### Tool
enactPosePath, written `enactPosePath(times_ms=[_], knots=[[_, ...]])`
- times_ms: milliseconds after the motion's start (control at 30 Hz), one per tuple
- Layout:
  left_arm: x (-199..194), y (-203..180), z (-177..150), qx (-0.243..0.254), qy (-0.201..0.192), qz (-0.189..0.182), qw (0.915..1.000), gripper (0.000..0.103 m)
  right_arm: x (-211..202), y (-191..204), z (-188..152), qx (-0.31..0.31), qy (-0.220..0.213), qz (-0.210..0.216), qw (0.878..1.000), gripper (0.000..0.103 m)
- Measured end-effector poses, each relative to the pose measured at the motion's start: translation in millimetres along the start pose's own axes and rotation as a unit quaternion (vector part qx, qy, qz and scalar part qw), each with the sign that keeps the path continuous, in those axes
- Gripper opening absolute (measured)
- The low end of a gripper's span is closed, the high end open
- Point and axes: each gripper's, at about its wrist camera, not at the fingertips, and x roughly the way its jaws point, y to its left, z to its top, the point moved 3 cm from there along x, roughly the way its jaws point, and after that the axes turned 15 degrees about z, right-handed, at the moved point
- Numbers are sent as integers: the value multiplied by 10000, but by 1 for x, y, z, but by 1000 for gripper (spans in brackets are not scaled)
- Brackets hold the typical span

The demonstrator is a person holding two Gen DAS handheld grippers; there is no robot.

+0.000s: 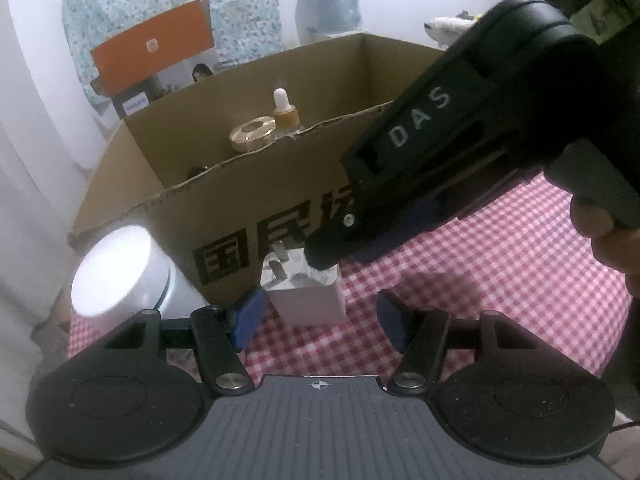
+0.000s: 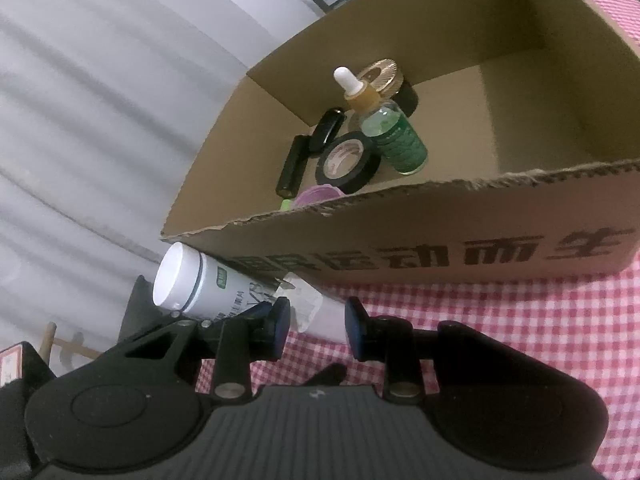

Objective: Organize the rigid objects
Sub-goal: 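Carry the white plug charger into the box and open the right tool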

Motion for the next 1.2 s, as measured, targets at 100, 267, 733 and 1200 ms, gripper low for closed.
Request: enactPosePath(times_ms=[100, 267, 733, 1200], knots=[[3, 1, 2, -63, 69, 48, 9999, 66, 3, -1, 2, -9, 35, 14, 10000, 33], [9, -1, 5, -118, 155, 17, 9998, 67, 9, -7, 2, 66, 93, 41, 9999, 33], [-8, -30, 5, 205, -175, -760, 9967, 66, -30, -24, -7, 288, -153, -196, 9993, 33], [14, -32, 15, 104, 66, -656, 9978, 56, -33, -25, -11, 511, -313, -130, 9981, 34]])
